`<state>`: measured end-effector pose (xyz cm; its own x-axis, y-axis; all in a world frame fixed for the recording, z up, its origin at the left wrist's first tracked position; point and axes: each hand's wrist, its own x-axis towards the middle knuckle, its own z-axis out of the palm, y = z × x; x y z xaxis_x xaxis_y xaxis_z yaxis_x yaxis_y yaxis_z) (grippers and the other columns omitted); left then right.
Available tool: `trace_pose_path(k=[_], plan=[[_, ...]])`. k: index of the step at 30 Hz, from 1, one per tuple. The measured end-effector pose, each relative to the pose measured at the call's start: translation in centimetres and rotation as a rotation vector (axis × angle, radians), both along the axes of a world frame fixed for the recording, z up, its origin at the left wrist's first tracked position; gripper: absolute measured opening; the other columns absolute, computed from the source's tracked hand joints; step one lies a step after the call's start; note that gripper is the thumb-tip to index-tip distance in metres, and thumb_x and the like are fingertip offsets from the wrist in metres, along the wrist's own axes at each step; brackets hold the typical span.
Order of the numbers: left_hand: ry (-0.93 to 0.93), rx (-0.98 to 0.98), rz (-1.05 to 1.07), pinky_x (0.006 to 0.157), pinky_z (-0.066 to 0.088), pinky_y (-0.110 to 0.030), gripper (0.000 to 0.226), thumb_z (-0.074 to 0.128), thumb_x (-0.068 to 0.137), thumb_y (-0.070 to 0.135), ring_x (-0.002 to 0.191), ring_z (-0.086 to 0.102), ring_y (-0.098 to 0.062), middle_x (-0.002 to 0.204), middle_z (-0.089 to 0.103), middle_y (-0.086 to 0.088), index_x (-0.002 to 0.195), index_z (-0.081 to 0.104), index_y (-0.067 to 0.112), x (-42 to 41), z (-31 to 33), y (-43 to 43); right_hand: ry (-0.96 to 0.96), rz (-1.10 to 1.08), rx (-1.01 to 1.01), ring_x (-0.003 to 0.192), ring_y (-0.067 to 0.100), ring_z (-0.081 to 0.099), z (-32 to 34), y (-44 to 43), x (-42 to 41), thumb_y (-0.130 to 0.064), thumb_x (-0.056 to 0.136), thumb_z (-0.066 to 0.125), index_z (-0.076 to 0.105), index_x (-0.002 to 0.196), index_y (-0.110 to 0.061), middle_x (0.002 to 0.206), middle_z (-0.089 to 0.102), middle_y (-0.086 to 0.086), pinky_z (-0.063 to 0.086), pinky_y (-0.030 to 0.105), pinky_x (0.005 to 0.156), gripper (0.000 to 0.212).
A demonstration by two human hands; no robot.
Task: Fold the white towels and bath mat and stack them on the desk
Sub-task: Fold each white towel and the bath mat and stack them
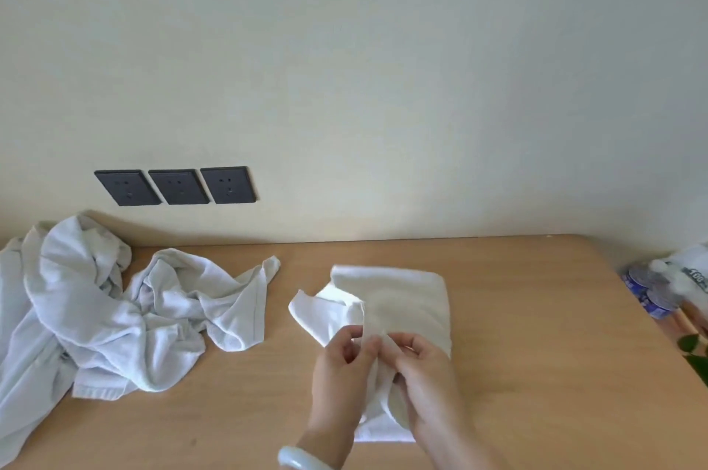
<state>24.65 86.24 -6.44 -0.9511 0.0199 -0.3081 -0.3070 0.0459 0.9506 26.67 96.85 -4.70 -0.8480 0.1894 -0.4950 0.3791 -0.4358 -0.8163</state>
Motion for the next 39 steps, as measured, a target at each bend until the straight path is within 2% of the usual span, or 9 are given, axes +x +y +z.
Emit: trace_pose_path(k=[7, 12, 17, 19, 22, 26, 29, 34, 39], plan=[[0.128, -0.056, 0.066, 0.074, 0.048, -0.035, 0.012, 0.064, 0.092, 0.016, 0.077, 0.062, -0.019, 0.081, 0.070, -0.004, 0.081, 0.070, 0.015, -0.3, 0.4, -0.9, 0.012, -0.034, 0.216, 0.072, 0.024, 0.069, 0.5, 0.4, -0.2, 0.000, 0.090, 0.060, 0.071, 0.086, -0.006, 0.081, 0.074, 0.014, 0.052, 0.035, 0.067, 0.013], [0.124, 0.025, -0.002, 0.086, 0.050, -0.044, 0.013, 0.062, 0.092, 0.011, 0.093, 0.063, -0.031, 0.089, 0.072, -0.005, 0.091, 0.070, 0.021, -0.3, 0.7, -0.2, 0.070, -0.088, 0.096, 0.080, 0.021, 0.070, 1.9, 0.9, -0.8, 0.002, 0.090, 0.059, 0.065, 0.095, -0.001, 0.088, 0.074, 0.013, 0.054, 0.027, 0.068, 0.008], [0.057, 0.197, 0.106, 0.083, 0.051, -0.042, 0.014, 0.060, 0.095, 0.014, 0.089, 0.067, -0.031, 0.089, 0.073, -0.014, 0.090, 0.072, 0.016, -0.3, 1.5, 0.0, 0.110, 0.073, 0.076, 0.091, 0.017, 0.071, 1.9, 0.1, -0.4, -0.003, 0.078, 0.075, 0.069, 0.098, -0.007, 0.100, 0.073, 0.010, 0.053, 0.027, 0.083, 0.021], [0.015, 0.242, 0.157, 0.079, 0.050, -0.044, 0.013, 0.061, 0.094, 0.017, 0.083, 0.065, -0.036, 0.087, 0.072, -0.018, 0.090, 0.072, 0.015, -0.6, 1.2, -0.1, 0.143, 0.125, 0.182, 0.094, 0.009, 0.070, 1.9, -0.2, -0.2, 0.002, 0.077, 0.075, 0.070, 0.099, -0.009, 0.107, 0.070, -0.002, 0.052, 0.020, 0.080, 0.025], [0.003, 0.227, 0.194, 0.067, 0.043, -0.037, 0.011, 0.066, 0.091, 0.021, 0.070, 0.052, -0.026, 0.074, 0.062, -0.011, 0.086, 0.072, 0.014, -0.8, 1.2, 0.1, 0.194, 0.096, 0.452, 0.085, 0.005, 0.069, 2.2, -0.3, -0.2, -0.003, 0.079, 0.075, 0.071, 0.086, -0.013, 0.090, 0.072, -0.009, 0.048, 0.011, 0.070, 0.013], [0.180, 0.010, 0.162, 0.067, 0.043, -0.018, 0.007, 0.070, 0.088, 0.019, 0.067, 0.056, -0.009, 0.070, 0.065, 0.007, 0.082, 0.073, 0.020, -0.8, 1.8, -0.1, 0.229, -0.022, 0.743, 0.067, 0.008, 0.063, 2.6, 0.9, -0.8, -0.015, 0.083, 0.073, 0.068, 0.074, -0.025, 0.070, 0.068, -0.011, 0.044, 0.013, 0.057, 0.014], [0.386, -0.213, 0.058, 0.066, 0.044, -0.011, 0.016, 0.070, 0.087, 0.013, 0.077, 0.064, -0.005, 0.079, 0.069, 0.014, 0.079, 0.069, 0.027, -0.3, 3.1, 0.2, 0.198, -0.089, 0.644, 0.053, 0.011, 0.060, 3.0, 1.2, -1.2, -0.015, 0.088, 0.068, 0.066, 0.079, -0.021, 0.067, 0.066, 0.000, 0.046, 0.021, 0.048, 0.011], [0.631, -0.404, 0.001, 0.069, 0.044, -0.007, 0.015, 0.067, 0.089, 0.010, 0.082, 0.063, -0.002, 0.084, 0.063, 0.015, 0.091, 0.074, 0.023, -0.2, 3.3, 0.1, 0.249, 0.033, 0.508, 0.059, 0.021, 0.068, 3.5, 0.6, -1.1, -0.009, 0.091, 0.063, 0.065, 0.092, -0.015, 0.070, 0.069, 0.007, 0.055, 0.040, 0.070, 0.007], [0.782, -0.526, -0.023, 0.064, 0.037, 0.002, 0.020, 0.063, 0.089, 0.011, 0.073, 0.056, 0.010, 0.082, 0.054, 0.020, 0.104, 0.074, 0.017, -0.3, 3.2, -0.3, 0.328, 0.154, 0.573, 0.064, 0.021, 0.070, 4.1, 0.9, -0.8, -0.001, 0.089, 0.062, 0.062, 0.110, -0.032, 0.071, 0.065, 0.006, 0.055, 0.033, 0.074, 0.037]])
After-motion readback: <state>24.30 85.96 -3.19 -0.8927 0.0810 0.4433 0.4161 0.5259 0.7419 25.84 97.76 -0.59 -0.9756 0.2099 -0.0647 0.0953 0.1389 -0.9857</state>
